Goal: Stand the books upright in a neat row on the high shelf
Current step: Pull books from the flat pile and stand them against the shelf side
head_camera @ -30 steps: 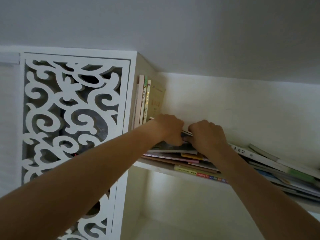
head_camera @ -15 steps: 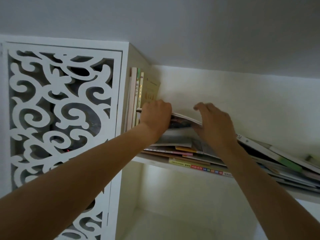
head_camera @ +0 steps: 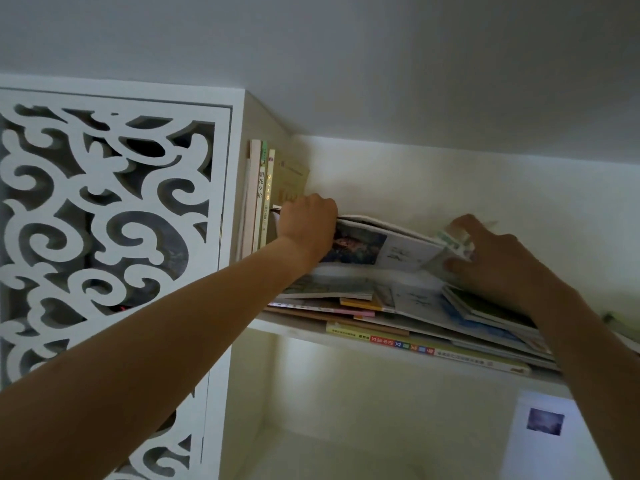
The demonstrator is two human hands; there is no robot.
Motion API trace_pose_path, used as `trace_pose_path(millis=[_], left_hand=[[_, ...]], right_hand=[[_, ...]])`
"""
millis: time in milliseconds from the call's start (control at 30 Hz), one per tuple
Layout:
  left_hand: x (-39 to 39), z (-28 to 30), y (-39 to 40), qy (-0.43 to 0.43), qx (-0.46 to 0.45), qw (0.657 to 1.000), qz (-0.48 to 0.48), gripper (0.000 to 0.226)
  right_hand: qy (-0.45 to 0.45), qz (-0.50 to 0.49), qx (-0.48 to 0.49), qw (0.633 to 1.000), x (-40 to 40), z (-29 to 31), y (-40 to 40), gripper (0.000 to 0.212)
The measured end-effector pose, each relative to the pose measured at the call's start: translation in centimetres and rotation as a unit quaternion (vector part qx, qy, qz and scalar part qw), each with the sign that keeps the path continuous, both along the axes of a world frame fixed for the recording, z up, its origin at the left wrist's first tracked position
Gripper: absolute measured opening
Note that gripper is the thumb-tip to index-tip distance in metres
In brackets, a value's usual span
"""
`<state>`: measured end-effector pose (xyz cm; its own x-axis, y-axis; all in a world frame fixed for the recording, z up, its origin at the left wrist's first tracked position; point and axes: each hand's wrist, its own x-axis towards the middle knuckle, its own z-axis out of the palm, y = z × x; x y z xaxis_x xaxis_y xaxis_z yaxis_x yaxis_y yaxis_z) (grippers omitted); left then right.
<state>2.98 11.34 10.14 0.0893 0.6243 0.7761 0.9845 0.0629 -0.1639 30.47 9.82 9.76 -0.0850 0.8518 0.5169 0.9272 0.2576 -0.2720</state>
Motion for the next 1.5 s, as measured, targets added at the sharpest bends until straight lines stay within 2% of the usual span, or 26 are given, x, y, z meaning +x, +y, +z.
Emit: trace_pose_path(millis=[67, 133, 167, 300, 500, 633, 733, 833, 867, 900, 967, 1000, 1033, 1167, 1267, 1333, 1433, 1500], left_hand=[[0.0, -0.1, 0.0, -0.003, 0.004, 1.0, 0.003, 0.016], [0.0, -0.1, 0.0, -0.005, 0.006, 1.0, 0.005, 0.017], [0.0, -0.1, -0.1, -0.006, 0.006, 1.0, 0.006, 0.017], [0.0, -0.4, -0.2, -0.009, 0.028, 0.999, 0.017, 0.016], [0.3, -0.1, -0.1, -0.049, 0.043, 0.998, 0.0, 0.024], [0.1, 0.5, -0.6, -0.102, 0.045, 0.994, -0.019, 0.031], [-0.9, 1.6, -1.3, -0.176, 0.055, 0.983, -0.023, 0.034], [-1.2, 1.9, -1.6, -0.212, 0.065, 0.975, -0.028, 0.033], [-1.0, 1.6, -1.6, -0.208, 0.067, 0.975, -0.03, 0.031], [-0.7, 1.2, -1.6, -0.202, 0.066, 0.977, -0.033, 0.029], [-0.2, -0.2, -1.6, -0.202, 0.066, 0.976, -0.049, 0.026], [0.0, -1.0, -1.6, -0.214, 0.07, 0.972, -0.061, 0.026], [0.1, -1.8, -1.6, -0.228, 0.076, 0.968, -0.073, 0.027], [0.8, -5.0, -0.6, -0.272, 0.123, 0.943, -0.146, 0.038], [1.3, -6.4, 0.4, -0.334, 0.165, 0.911, -0.177, 0.045], [1.4, -7.4, 0.8, -0.304, 0.194, 0.916, -0.174, 0.051], [-0.5, -8.5, 1.6, -0.222, 0.206, 0.931, -0.203, 0.054], [-2.8, -8.8, 2.4, -0.147, 0.22, 0.951, -0.157, 0.065]], right_hand=[[0.015, -0.024, 0.054, 0.998, 0.1, 0.3, 0.2, 0.073], [0.019, -0.047, 0.053, 0.997, 0.0, 0.6, 0.6, 0.084], [0.02, -0.054, 0.041, 0.998, 0.0, 0.8, 0.7, 0.08], [-0.005, -0.051, 0.009, 0.999, -0.1, 1.2, 1.0, 0.036], [-0.034, -0.051, 0.029, 0.998, -0.3, -0.2, 1.9, 0.019], [-0.028, -0.038, 0.025, 0.999, -0.2, -0.8, 2.0, 0.034], [-0.028, -0.018, 0.01, 0.999, -0.3, -1.2, 1.4, 0.034], [-0.135, 0.005, -0.088, 0.987, -1.3, -2.7, 1.4, 0.023], [-0.169, 0.002, -0.115, 0.979, -1.6, -3.2, 1.5, 0.033], [-0.185, 0.001, -0.134, 0.974, -1.7, -3.6, 1.6, 0.053], [-0.134, 0.032, -0.18, 0.974, -2.2, -3.2, 1.2, 0.095], [-0.088, 0.062, -0.199, 0.974, -2.6, -2.8, 0.7, 0.107], [-0.042, 0.09, -0.202, 0.974, -3.1, -2.4, 0.3, 0.109], [0.094, 0.202, -0.075, 0.972, -7.7, -1.8, -0.7, 0.077], [0.213, 0.317, -0.097, 0.919, -13.1, -1.4, -0.5, 0.068], [0.24, 0.368, -0.105, 0.892, -16.6, -1.5, 0.2, 0.065], [0.269, 0.387, -0.115, 0.874, -20.3, -1.8, 1.3, 0.07], [0.285, 0.415, -0.13, 0.854, -21.6, -2.1, 1.8, 0.065]])
